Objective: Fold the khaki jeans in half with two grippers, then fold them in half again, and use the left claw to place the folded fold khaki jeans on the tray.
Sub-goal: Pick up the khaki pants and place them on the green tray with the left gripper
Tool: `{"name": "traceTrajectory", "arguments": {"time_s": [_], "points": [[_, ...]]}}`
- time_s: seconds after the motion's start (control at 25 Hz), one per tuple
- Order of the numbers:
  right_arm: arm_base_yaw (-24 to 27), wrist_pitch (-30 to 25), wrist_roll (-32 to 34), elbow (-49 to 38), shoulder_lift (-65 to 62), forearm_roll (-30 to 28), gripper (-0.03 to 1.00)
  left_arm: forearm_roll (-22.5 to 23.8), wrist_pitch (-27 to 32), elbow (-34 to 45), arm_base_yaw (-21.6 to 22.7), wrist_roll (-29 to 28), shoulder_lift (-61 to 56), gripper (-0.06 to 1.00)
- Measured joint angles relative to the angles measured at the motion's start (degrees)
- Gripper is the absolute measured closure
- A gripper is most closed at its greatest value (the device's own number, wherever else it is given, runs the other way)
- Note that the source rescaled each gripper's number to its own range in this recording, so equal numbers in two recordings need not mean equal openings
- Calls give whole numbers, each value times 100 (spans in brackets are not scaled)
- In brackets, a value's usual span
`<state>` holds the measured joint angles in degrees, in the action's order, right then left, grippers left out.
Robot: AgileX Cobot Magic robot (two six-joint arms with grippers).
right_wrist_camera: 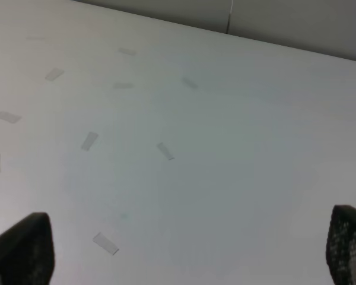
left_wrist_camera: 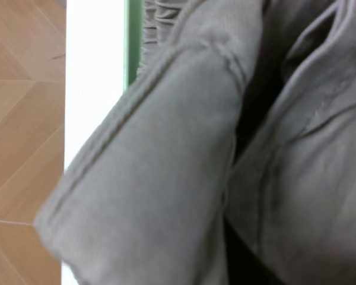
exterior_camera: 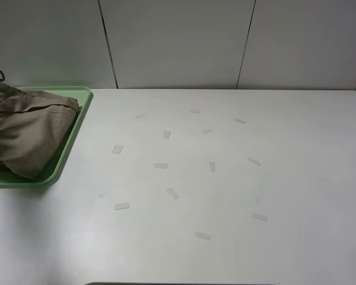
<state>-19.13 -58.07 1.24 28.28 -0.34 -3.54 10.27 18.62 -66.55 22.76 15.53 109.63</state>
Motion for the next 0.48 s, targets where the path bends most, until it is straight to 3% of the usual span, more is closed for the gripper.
{"name": "traceTrajectory", "arguments": {"time_s": [0.08, 0.28, 0.36, 0.48], "points": [[0, 0, 0, 0, 0, 0, -2, 0, 20, 0, 0, -7, -14, 76], [0, 0, 0, 0, 0, 0, -2, -27, 390, 0, 0, -203, -228, 34], [0, 0, 0, 0, 0, 0, -2, -42, 607, 0, 0, -342, -339, 25], [0, 0, 0, 0, 0, 0, -2, -46, 821, 0, 0, -467, -540, 21]]}}
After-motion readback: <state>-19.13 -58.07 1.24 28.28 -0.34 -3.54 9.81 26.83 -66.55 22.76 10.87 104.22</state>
